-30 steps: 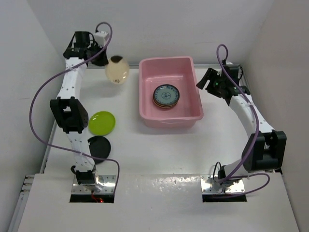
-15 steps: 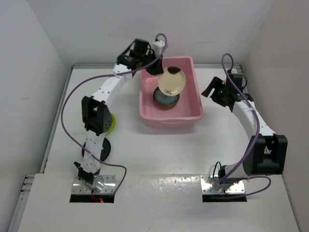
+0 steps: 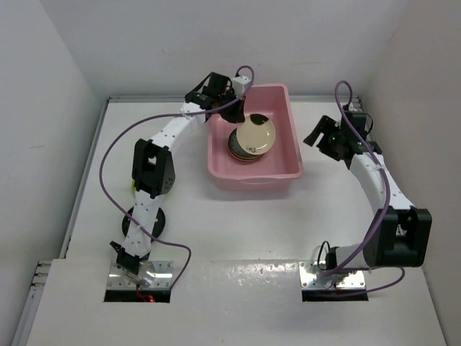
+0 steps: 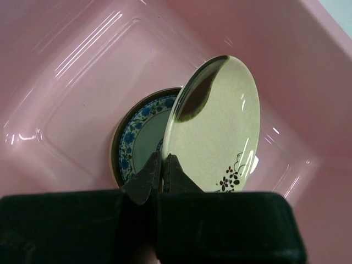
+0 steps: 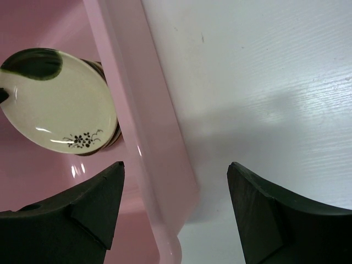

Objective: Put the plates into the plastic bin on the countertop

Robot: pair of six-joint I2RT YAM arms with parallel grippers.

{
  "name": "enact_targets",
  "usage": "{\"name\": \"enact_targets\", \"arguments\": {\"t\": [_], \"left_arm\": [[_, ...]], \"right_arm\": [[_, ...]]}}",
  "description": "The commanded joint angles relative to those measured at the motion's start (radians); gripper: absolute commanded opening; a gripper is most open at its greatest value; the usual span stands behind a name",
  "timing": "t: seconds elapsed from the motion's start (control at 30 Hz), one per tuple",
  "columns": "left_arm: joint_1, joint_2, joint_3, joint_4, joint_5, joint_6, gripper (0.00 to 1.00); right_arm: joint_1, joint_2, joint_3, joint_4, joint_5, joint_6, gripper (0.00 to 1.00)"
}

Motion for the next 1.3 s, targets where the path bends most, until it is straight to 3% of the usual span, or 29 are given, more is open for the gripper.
{"name": "enact_targets", "arguments": {"t": [0.0,0.2,0.27,0.37,0.4,0.53,0.73,0.93,1.03,1.17,1.27], "left_arm": [[0.033,-0.039,-0.004,0.064,0.018,-0.033,0.00],[0.046,0.002,-0.013,0.064,0.038,-0.052,0.00],[0.046,0.011,-0.013,0.064,0.038,-0.052,0.06],[0.046,0.021,-0.022,0.064,0.029,-0.041,0.39],[0.046,0.021,-0.032,0.064,0.017,-0.032,0.58],[0.046,0.021,-0.032,0.064,-0.028,0.016,0.75],[0.027,-0.039,0.014,0.064,-0.072,0.043,0.75],[0.136,-0.224,-0.028,-0.005,-0.072,0.129,0.80],[0.266,-0.298,-0.133,-0.105,-0.109,0.171,0.82],[0.472,-0.429,-0.388,-0.169,-0.181,0.229,0.82],[0.651,-0.522,-0.689,-0.169,-0.181,0.281,0.79]], "right_arm": [[-0.007,-0.035,-0.001,0.010,-0.002,-0.015,0.75],[-0.007,-0.021,0.025,-0.004,-0.011,-0.023,0.75],[-0.007,-0.021,0.043,-0.015,-0.011,-0.036,0.75],[-0.009,-0.015,0.060,-0.030,-0.010,-0.049,0.75],[-0.007,-0.016,0.062,-0.029,-0.010,-0.053,0.75],[-0.007,-0.015,0.059,-0.038,-0.013,-0.058,0.76],[-0.009,-0.022,0.059,-0.032,-0.027,-0.049,0.76],[-0.009,-0.042,0.044,-0.030,-0.036,-0.059,0.76],[-0.001,-0.054,0.022,-0.041,-0.041,-0.076,0.76],[0.025,-0.073,0.002,-0.075,-0.016,-0.122,0.76],[0.036,-0.103,-0.022,-0.070,-0.013,-0.131,0.76]]}}
